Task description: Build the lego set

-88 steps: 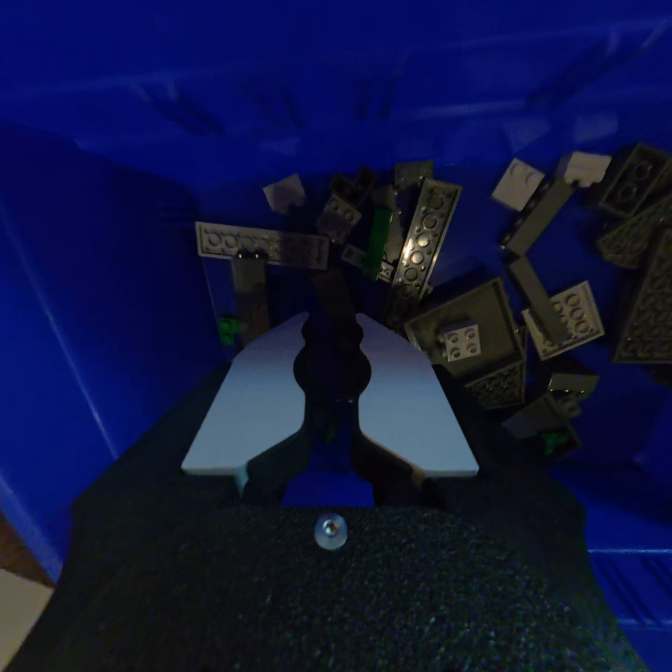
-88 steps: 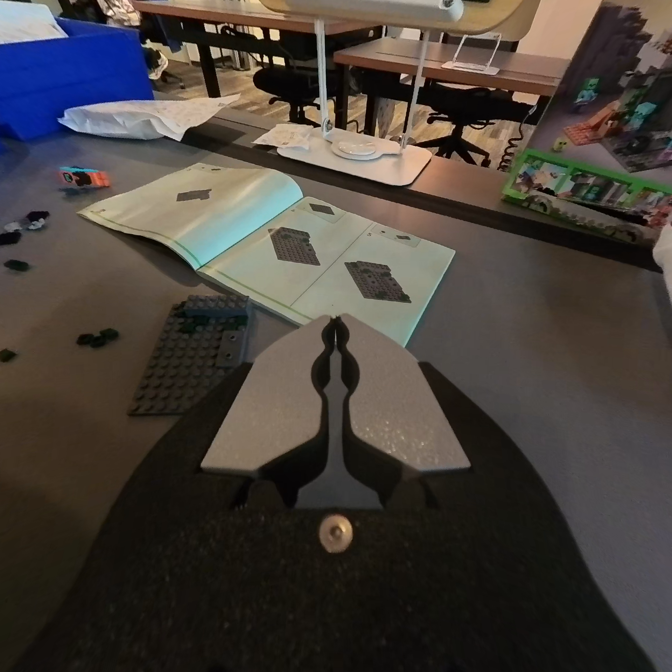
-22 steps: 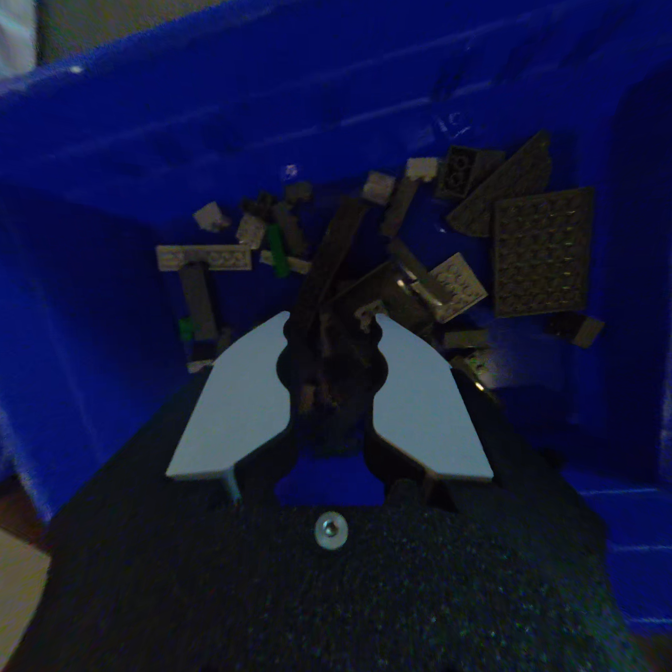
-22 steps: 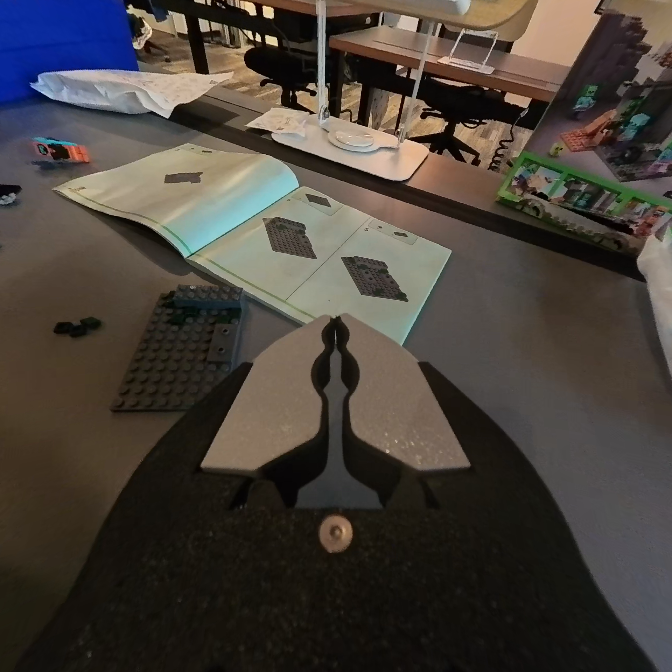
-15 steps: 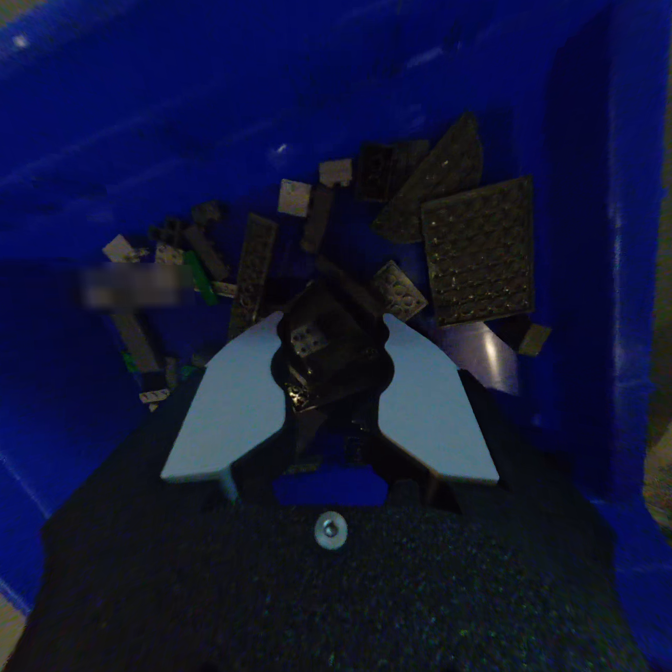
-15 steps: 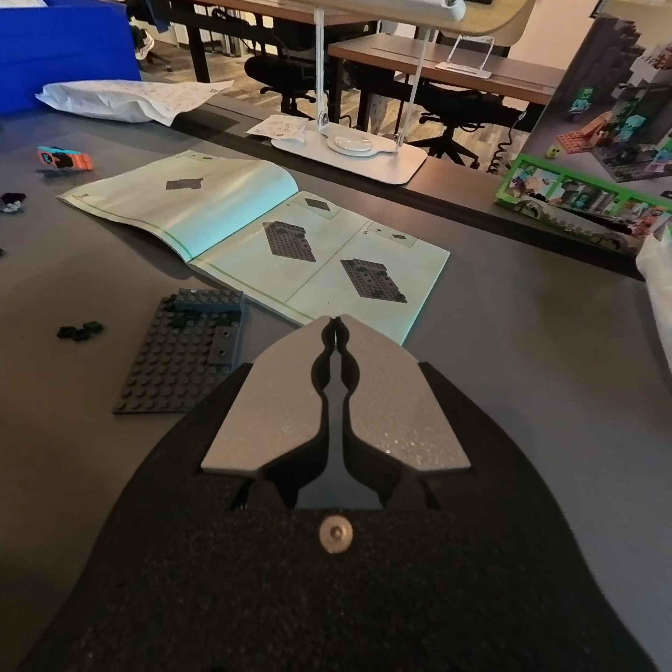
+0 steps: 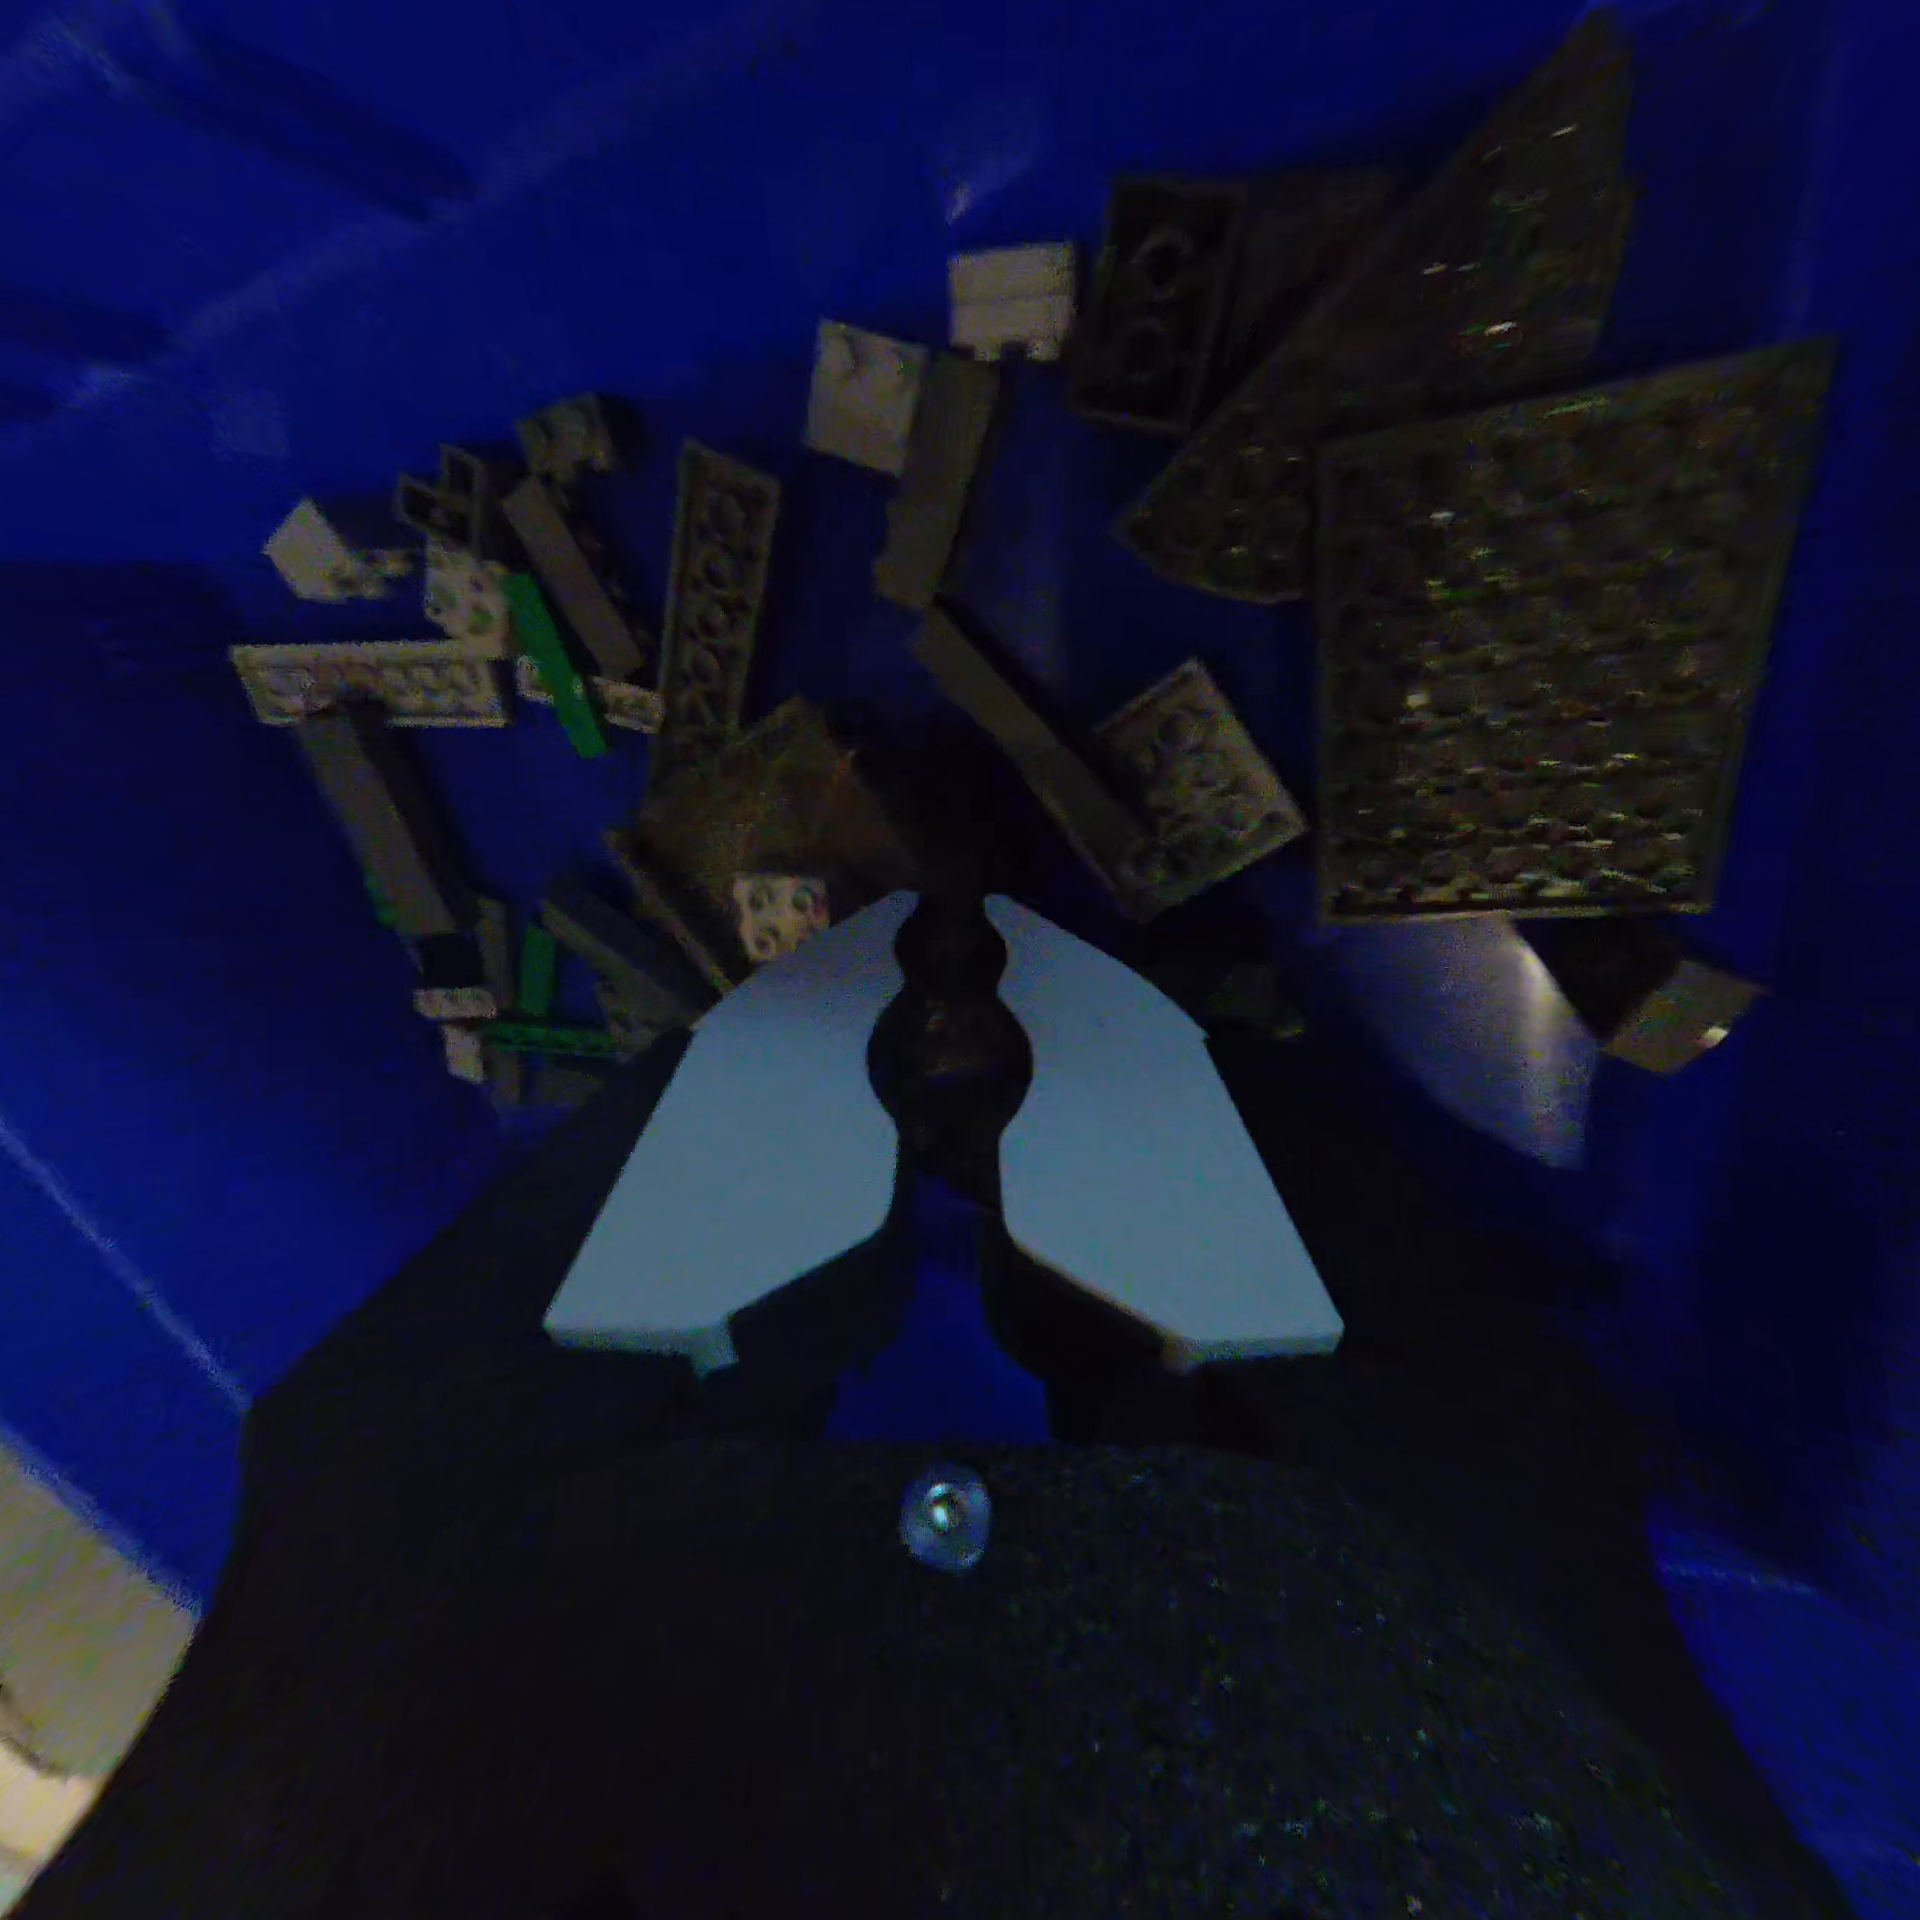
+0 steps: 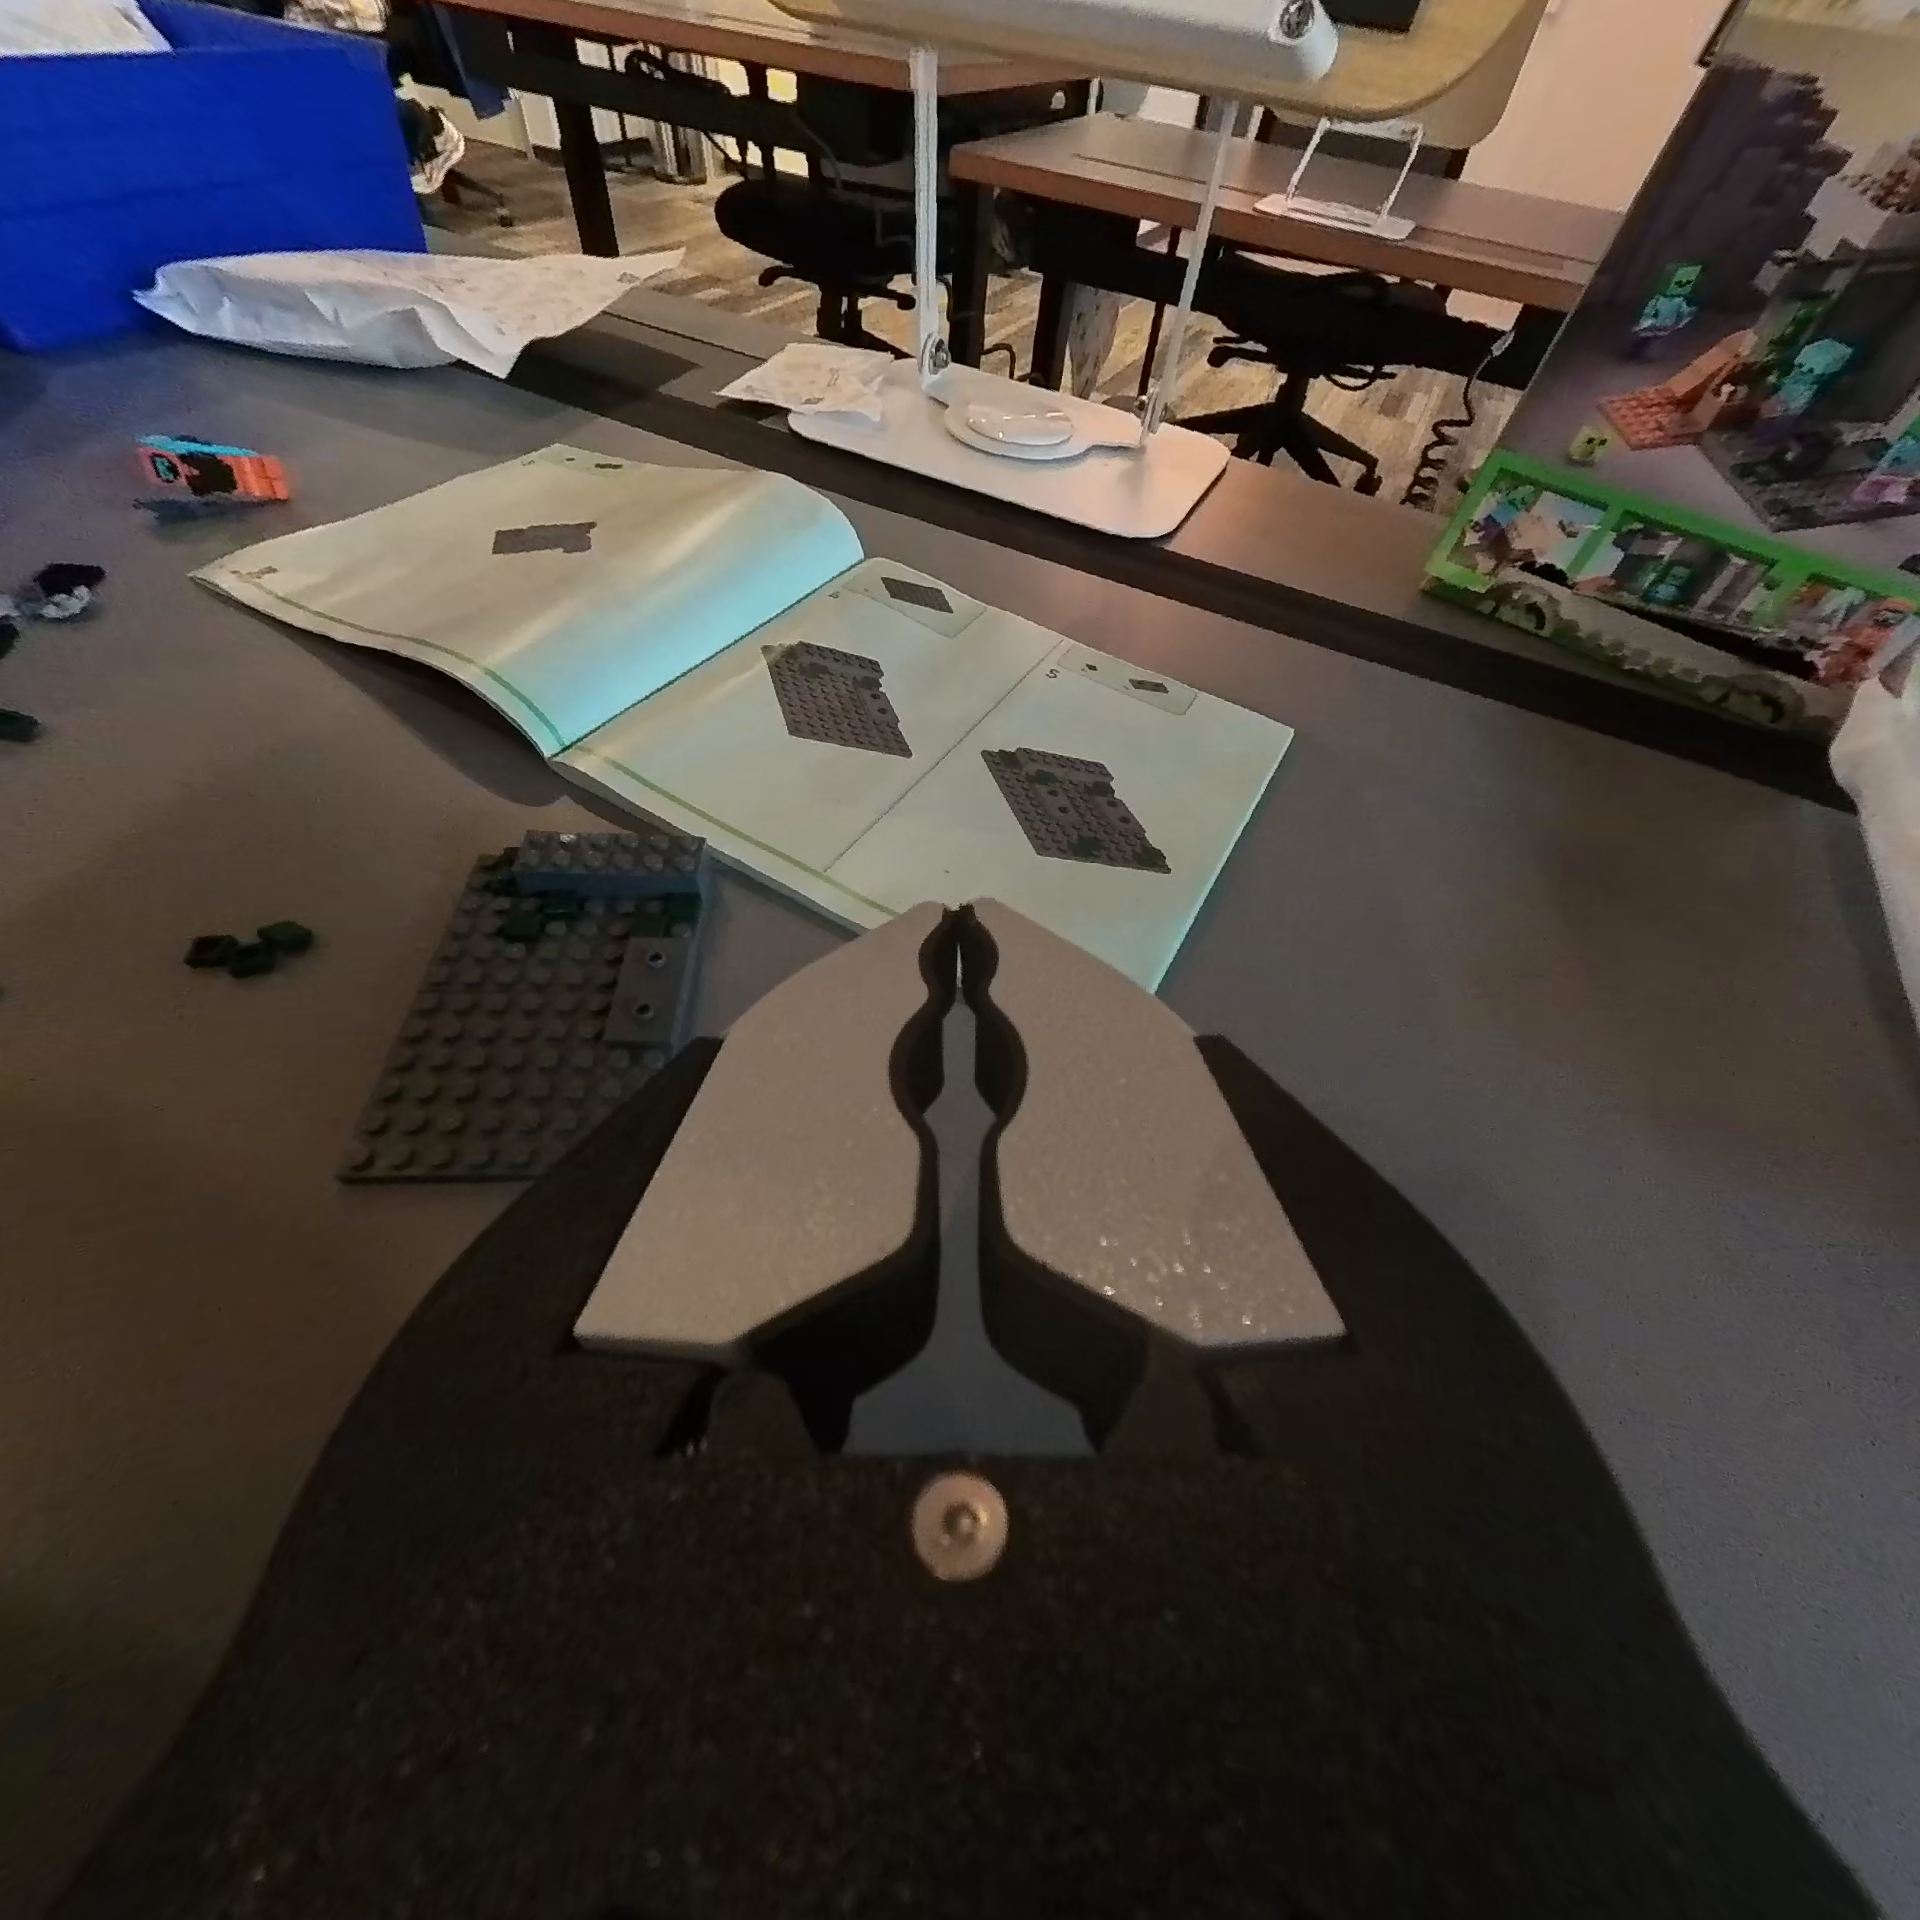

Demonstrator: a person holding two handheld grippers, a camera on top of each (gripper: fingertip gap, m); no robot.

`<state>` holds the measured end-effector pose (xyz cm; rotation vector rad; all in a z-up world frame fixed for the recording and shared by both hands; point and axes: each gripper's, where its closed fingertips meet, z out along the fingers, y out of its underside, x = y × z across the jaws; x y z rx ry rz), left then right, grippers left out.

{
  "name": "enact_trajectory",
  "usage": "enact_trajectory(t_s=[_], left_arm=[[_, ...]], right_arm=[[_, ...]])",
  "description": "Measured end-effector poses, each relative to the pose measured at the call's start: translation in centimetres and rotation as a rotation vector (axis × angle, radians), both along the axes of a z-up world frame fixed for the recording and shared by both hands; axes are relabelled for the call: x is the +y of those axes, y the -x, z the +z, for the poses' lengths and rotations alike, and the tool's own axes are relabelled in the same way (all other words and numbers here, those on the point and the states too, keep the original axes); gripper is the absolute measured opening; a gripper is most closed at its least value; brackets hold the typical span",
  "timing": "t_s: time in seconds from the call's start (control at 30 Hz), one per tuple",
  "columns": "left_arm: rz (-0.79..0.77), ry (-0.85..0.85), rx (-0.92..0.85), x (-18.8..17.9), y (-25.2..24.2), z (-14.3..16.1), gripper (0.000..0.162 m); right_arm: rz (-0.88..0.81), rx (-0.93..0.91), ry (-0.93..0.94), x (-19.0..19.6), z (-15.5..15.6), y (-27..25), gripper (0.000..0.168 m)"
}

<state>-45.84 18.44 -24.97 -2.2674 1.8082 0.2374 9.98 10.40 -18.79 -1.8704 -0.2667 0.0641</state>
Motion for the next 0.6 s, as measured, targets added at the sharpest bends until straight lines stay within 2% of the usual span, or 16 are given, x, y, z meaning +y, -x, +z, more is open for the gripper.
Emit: enact_trajectory(t_s=[0.1, 0.33, 0.5, 0.6], left_arm=[[0.062, -0.025, 0.024, 1.2, 1.3, 0.7, 0.006], [0.191, -0.096, 0.009, 4.6, 5.4, 4.8, 0.005], [0.250, -0.091, 0.080, 5.7, 8.2, 4.7, 0.007], [0.257, -0.114, 0.137, 6.0, 9.1, 4.5, 0.021]], right_arm=[[0.002, 0.005, -0.001, 0.0, 0.0, 0.0, 0.000], [0.009, 0.008, 0.005, 0.0, 0.0, 0.1, 0.000], [0.009, 0.015, 0.002, 0.0, 0.0, 0.1, 0.000], [0.009, 0.013, 0.000, 0.0, 0.0, 0.1, 0.000]])
